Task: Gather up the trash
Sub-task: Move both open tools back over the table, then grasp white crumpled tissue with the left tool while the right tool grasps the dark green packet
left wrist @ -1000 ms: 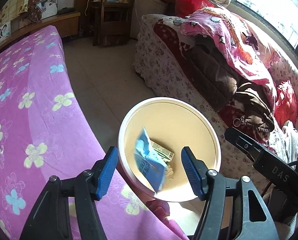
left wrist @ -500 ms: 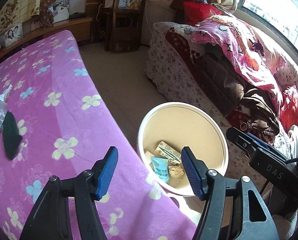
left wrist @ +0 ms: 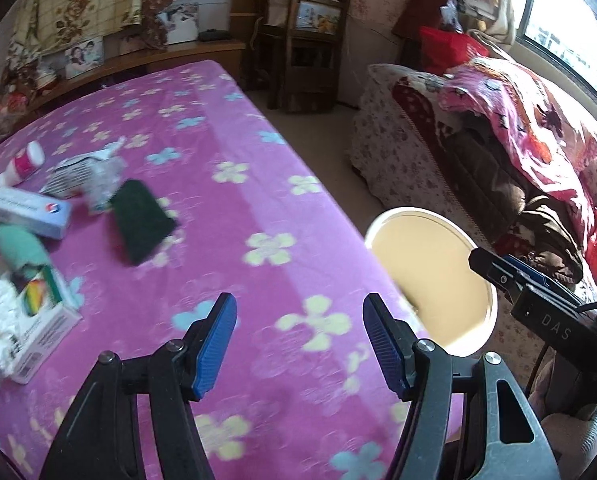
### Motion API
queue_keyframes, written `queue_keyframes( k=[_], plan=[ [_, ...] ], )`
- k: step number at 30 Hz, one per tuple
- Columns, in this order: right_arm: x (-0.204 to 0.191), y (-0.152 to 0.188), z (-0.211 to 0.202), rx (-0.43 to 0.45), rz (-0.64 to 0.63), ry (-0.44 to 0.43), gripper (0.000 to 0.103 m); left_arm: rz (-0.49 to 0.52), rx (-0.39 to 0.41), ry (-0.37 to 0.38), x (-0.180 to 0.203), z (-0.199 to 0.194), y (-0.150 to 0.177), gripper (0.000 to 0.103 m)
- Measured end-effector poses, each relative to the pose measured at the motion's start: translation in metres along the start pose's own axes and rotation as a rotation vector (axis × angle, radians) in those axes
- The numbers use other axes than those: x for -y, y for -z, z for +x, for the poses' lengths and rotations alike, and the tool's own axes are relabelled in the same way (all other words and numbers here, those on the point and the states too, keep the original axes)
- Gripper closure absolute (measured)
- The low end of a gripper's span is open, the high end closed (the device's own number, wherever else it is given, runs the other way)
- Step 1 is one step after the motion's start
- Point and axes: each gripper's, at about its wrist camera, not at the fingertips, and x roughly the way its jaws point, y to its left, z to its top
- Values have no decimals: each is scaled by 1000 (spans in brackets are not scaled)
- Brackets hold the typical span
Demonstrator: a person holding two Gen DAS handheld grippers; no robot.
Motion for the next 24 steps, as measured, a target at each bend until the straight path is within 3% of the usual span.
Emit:
queue_keyframes(
  k=[11,20,24],
  plan=[
    [-99,16,29,-158,-159,-164,33,-129,41,-115,-102,-58,25,36],
    [-175,14,54,-185,-262,-229,33,-238,56,-210,-180,-89,47,36],
    [-202,8,71,-200,-285,-254,33,-273,52,-215,-200,-90,49,36]
  ],
)
